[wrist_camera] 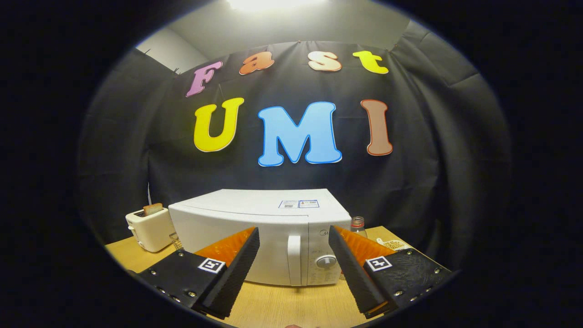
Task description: Open the microwave, put the food inside, and close the microwave door.
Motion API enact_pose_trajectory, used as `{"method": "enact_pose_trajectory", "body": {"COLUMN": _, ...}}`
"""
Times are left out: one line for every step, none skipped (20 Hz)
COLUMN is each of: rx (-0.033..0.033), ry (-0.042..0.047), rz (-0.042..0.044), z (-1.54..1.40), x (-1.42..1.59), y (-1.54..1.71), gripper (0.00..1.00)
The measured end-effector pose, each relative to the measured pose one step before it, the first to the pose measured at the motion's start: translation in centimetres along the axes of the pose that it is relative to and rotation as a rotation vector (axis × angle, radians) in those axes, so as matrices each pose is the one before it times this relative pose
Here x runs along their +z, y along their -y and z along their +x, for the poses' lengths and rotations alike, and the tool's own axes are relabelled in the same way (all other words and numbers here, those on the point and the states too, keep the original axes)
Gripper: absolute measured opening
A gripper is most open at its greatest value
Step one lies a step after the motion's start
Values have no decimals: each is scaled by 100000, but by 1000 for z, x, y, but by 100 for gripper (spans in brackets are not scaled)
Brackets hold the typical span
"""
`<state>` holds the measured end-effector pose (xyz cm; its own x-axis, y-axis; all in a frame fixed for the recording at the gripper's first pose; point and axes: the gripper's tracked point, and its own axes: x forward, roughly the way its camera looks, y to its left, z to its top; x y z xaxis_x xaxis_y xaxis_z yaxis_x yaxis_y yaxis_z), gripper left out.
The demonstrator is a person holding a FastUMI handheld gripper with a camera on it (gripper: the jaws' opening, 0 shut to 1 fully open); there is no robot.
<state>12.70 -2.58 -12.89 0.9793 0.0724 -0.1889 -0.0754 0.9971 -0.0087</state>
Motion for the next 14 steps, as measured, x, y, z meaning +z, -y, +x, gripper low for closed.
{"method": "enact_pose_trajectory", "body": {"rx": -241, "ry": -1394, "rz": -53, "z": 619, "x": -692, "y": 146, "gripper": 97}}
{"method": "enact_pose_trajectory", "body": {"rx": 12, "ry": -1758, "rz": 95, "z": 694, "x": -891, "y": 68, "gripper": 97}}
{"method": "enact_pose_trajectory", "body": {"rx": 220, "ry": -1732, "rz": 149, "z": 599, "x": -769, "y": 15, "gripper": 97}}
{"method": "enact_pose_trajectory", "body": {"rx": 274, "ry": -1239, "rz": -47, "z": 540, "x": -644, "y": -12, "gripper": 97}}
{"method": "enact_pose_trajectory", "body": {"rx": -333, "ry": -1126, "rz": -693, "z": 549, "x": -636, "y": 132, "gripper": 97}}
{"method": "enact_pose_trajectory", "body": {"rx": -156, "ry": -1252, "rz": -813, "z": 605, "x": -646, "y": 66, "gripper": 97}}
{"method": "enact_pose_trajectory", "body": {"rx": 22, "ry": -1192, "rz": -531, "z": 502, "x": -738, "y": -11, "gripper": 97}}
{"method": "enact_pose_trajectory", "body": {"rx": 146, "ry": -1329, "rz": -161, "z": 542, "x": -686, "y": 36, "gripper": 97}}
{"method": "enact_pose_trajectory", "body": {"rx": 40, "ry": -1505, "rz": 204, "z": 530, "x": -580, "y": 39, "gripper": 97}}
{"method": "enact_pose_trajectory", "body": {"rx": 493, "ry": -1397, "rz": 468, "z": 493, "x": -598, "y": -103, "gripper": 97}}
{"method": "enact_pose_trajectory", "body": {"rx": -17, "ry": -1221, "rz": 273, "z": 420, "x": -440, "y": 33, "gripper": 93}}
{"method": "enact_pose_trajectory", "body": {"rx": 256, "ry": -1228, "rz": 330, "z": 392, "x": -529, "y": 2, "gripper": 90}}
{"method": "enact_pose_trajectory", "body": {"rx": 366, "ry": -1297, "rz": 552, "z": 394, "x": -439, "y": -43, "gripper": 90}}
{"method": "enact_pose_trajectory", "body": {"rx": 67, "ry": -1153, "rz": 467, "z": 342, "x": -513, "y": 4, "gripper": 86}}
